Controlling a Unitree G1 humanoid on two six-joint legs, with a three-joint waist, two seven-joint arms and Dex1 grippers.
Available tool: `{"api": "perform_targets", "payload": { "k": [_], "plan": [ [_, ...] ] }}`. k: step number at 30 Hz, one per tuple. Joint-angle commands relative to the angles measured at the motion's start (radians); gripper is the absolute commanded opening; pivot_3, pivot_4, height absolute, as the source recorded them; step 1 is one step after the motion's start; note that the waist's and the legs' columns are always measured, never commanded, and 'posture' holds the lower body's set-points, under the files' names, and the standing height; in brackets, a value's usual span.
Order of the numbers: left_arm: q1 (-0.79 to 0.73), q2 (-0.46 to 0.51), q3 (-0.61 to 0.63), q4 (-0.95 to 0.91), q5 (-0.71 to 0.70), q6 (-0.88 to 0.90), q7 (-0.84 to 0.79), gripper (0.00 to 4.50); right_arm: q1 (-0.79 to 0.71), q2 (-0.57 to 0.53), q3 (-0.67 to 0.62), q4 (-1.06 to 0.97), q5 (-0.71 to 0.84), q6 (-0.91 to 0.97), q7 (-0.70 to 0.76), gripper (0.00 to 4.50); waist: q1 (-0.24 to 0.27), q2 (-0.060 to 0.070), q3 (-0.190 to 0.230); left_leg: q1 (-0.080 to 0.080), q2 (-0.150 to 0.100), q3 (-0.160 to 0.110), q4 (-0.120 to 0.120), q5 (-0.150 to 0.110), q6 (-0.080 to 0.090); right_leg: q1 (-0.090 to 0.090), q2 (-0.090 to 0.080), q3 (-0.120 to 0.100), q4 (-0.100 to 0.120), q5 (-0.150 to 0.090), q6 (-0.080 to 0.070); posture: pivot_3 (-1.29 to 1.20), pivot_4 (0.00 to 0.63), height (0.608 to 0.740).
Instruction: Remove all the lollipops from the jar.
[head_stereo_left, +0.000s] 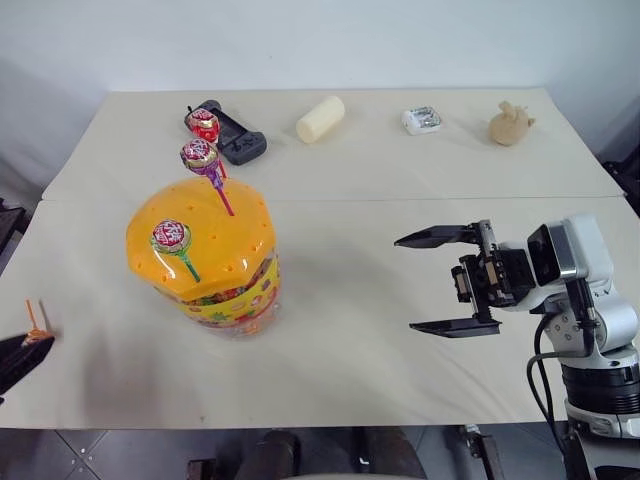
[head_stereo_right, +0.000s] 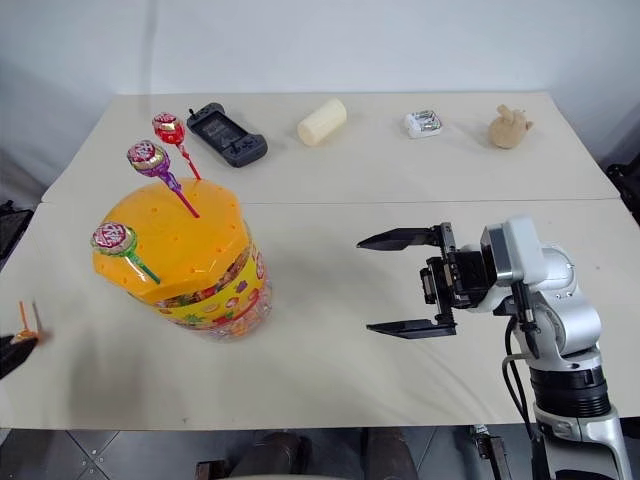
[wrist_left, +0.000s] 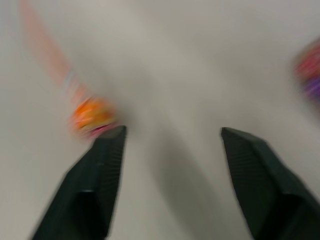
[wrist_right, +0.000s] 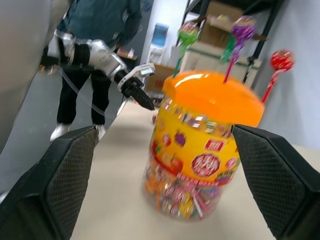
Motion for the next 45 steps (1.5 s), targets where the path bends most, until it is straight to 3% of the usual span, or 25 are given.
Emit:
{"api": "perform_targets", "payload": {
  "k": [1,5,11,17,22,25,36,39,42,45],
  "plan": [
    [-0.03,0.009,0.062,-0.114,-0.086,-0.038,-0.07,3.27,-0.064,0.022,-0.009,-0.045,0.095,0.132,-0.137,4.5,0.0,0.0,0.0,0.0,0.0,0.0,0.001,0.0,0.0,0.0,0.0,0.0,0.0,0.0,0.0,0.0,0.15,0.74],
    [-0.163,-0.017,0.083,-0.254,-0.218,-0.056,-0.044,3.27,-0.191,0.138,0.02,-0.023,0.148,0.258,-0.37,4.5,-0.004,0.0,0.0,0.0,0.001,-0.001,0.003,0.0,-0.001,0.0,0.001,-0.001,0.002,0.001,-0.002,0.0,0.15,0.74],
    [-0.158,-0.049,0.071,-0.372,-0.399,0.065,-0.006,3.27,-0.435,0.297,0.204,0.054,-0.008,0.385,-0.561,4.5,-0.042,0.002,0.001,0.0,0.002,0.002,0.003,0.001,-0.002,-0.002,0.002,0.0,0.004,0.003,-0.003,0.0,0.15,0.74],
    [-0.106,-0.059,0.102,-0.368,-0.475,0.112,-0.027,3.27,-0.586,0.37,0.296,0.149,-0.106,0.477,-0.596,4.5,-0.041,0.001,0.0,0.0,0.003,0.002,0.003,0.001,-0.002,-0.003,0.002,-0.001,0.004,0.002,-0.004,0.0,0.15,0.74],
    [-0.062,-0.066,0.092,-0.33,-0.396,0.055,-0.069,3.27,-0.673,0.45,0.352,0.203,-0.155,0.546,-0.606,4.5,-0.042,0.001,0.0,0.0,0.001,0.002,0.003,0.0,-0.001,-0.003,0.002,-0.001,0.004,0.002,-0.004,0.0,0.15,0.74],
    [-0.056,-0.072,0.092,-0.315,-0.387,0.043,-0.077,3.31,-0.682,0.469,0.352,0.216,-0.174,0.54,-0.587,3.92,-0.042,0.001,0.0,0.0,0.002,0.002,0.003,0.0,-0.001,-0.003,0.002,-0.001,0.005,0.002,-0.004,0.0,0.15,0.74],
    [-0.076,-0.074,0.072,-0.332,-0.416,0.037,-0.108,3.31,-0.646,0.525,0.241,0.238,-0.142,0.369,-0.447,0.11,-0.044,0.001,0.0,0.0,0.001,0.002,0.003,0.0,-0.001,-0.003,0.002,-0.001,0.005,0.002,-0.004,0.0,0.15,0.74],
    [-0.098,-0.069,0.049,-0.358,-0.418,0.029,-0.125,3.31,-0.649,0.522,0.101,0.275,-0.049,0.31,-0.38,0.05,-0.043,0.001,0.0,0.0,0.002,0.002,0.003,0.0,-0.001,-0.003,0.002,-0.001,0.005,0.002,-0.004,0.0,0.15,0.74],
    [-0.108,-0.047,0.043,-0.395,-0.426,0.04,-0.14,3.31,-0.648,0.382,0.012,0.324,-0.039,0.371,-0.367,0.05,-0.036,-0.001,0.0,0.0,0.001,0.001,0.004,0.0,-0.001,-0.002,0.001,-0.001,0.004,0.002,-0.004,0.0,0.15,0.74],
    [-0.082,-0.02,0.047,-0.431,-0.39,0.03,-0.189,3.31,-0.583,0.197,0.034,0.349,-0.127,0.375,-0.295,0.05,-0.035,0.0,0.0,-0.001,-0.001,0.002,0.004,-0.002,0.002,-0.001,0.0,-0.001,0.003,0.002,-0.004,0.0,0.15,0.74]
  ]
}}
